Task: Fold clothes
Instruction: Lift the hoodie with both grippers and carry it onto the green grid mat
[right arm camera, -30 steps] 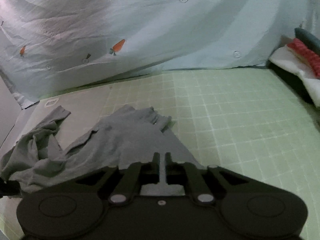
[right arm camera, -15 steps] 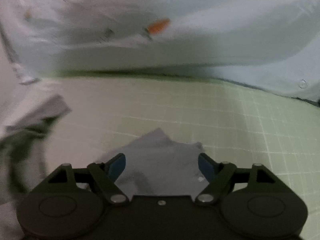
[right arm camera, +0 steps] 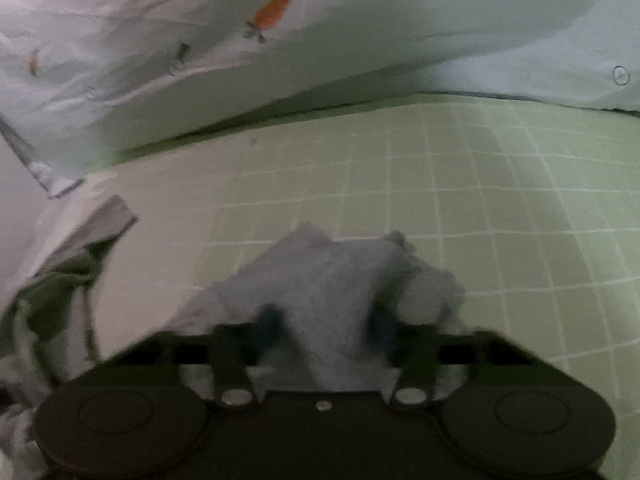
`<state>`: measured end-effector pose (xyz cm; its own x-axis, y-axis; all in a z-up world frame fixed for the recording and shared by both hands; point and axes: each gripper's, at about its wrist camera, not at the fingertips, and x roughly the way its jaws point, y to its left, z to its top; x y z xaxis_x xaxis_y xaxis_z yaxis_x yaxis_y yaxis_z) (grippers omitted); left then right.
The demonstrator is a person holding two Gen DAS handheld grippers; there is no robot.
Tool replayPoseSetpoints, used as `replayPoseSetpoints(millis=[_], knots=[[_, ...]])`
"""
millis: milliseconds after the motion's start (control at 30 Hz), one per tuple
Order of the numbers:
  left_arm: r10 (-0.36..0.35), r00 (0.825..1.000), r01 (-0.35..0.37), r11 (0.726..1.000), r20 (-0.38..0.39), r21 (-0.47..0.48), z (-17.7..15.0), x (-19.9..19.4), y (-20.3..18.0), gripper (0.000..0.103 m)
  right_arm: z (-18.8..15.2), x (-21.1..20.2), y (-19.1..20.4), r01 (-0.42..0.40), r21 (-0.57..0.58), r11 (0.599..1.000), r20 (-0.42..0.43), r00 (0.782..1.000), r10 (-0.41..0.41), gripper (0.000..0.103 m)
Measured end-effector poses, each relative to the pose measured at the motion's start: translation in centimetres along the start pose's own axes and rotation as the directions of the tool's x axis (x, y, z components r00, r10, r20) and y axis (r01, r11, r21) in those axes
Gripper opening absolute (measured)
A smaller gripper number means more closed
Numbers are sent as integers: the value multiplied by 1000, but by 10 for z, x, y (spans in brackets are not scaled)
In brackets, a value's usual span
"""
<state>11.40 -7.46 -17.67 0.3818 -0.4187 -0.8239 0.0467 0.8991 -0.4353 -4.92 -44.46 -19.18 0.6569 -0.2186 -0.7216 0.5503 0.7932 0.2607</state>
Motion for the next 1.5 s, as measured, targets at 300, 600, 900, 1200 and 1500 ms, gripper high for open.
replayPoseSetpoints(millis=[300, 600, 900, 1200, 1500], knots=[[-51, 998, 57, 949, -28, 311, 6, 43, -111, 36, -37, -50, -71, 195, 63, 979, 51, 979, -199, 12], [-174, 968, 247, 778, -180, 577, -62, 78, -222, 32, -90, -129, -145, 534, 278, 798, -32, 836, -548, 12], [-88, 993, 113, 868, -75, 483, -44, 36, -127, 27, -110, -151, -131, 485, 316, 815, -75, 870, -488, 14], [30, 997, -60, 895, 73, 442, -35, -4, -76, 37, -116, -145, -76, 323, 236, 917, -33, 945, -325, 38], [-10, 983, -101, 807, 185, 581, -35, -33, -113, 50, -91, -153, -74, 380, 220, 898, 129, 901, -413, 86]])
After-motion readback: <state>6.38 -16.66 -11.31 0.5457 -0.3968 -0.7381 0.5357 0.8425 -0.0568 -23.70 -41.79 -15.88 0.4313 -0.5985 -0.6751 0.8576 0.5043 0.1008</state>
